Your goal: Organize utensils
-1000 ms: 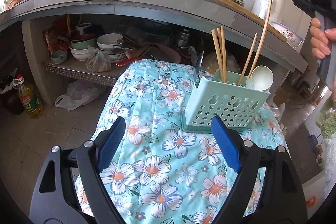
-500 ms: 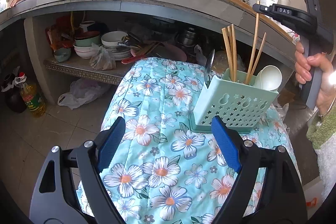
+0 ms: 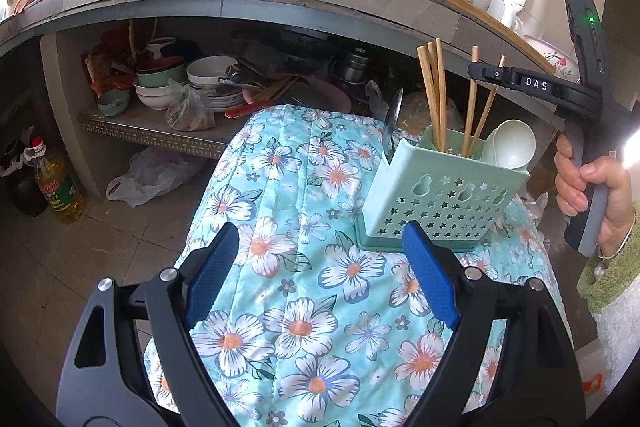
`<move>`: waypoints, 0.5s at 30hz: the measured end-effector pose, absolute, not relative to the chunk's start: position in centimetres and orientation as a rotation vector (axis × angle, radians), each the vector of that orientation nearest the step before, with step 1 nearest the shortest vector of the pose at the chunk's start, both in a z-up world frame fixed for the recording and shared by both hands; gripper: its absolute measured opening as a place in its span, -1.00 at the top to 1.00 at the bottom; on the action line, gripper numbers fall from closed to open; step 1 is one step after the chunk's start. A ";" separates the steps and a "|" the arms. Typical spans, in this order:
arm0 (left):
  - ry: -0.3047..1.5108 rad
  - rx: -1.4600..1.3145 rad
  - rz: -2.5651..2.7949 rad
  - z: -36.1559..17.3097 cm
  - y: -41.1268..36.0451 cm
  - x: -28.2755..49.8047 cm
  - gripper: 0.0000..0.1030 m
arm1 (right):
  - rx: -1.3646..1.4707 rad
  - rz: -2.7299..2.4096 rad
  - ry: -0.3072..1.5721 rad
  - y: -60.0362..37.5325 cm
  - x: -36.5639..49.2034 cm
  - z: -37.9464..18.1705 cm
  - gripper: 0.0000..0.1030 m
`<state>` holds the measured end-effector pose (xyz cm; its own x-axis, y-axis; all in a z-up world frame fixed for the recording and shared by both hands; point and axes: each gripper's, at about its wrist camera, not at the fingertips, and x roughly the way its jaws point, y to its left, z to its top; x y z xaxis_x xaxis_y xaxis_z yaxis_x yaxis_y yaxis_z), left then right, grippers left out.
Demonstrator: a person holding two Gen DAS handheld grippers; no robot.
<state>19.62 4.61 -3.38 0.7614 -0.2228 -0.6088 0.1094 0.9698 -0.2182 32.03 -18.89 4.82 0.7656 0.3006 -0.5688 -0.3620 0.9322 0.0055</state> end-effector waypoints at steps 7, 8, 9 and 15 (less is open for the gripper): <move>0.680 -0.165 -0.192 -3.2 3.8 18.8 -0.58 | -0.032 0.374 0.588 -20.4 29.8 6.0 0.46; 0.680 -0.163 -0.193 -3.1 3.7 18.6 -0.58 | -0.019 0.375 0.587 -20.7 29.1 6.2 0.41; 0.680 -0.161 -0.195 -3.0 3.6 18.5 -0.58 | -0.008 0.374 0.584 -21.0 28.5 6.4 0.36; 0.693 -0.133 -0.203 -2.6 2.3 17.3 -0.65 | 0.066 0.350 0.574 -22.8 22.6 6.8 -0.15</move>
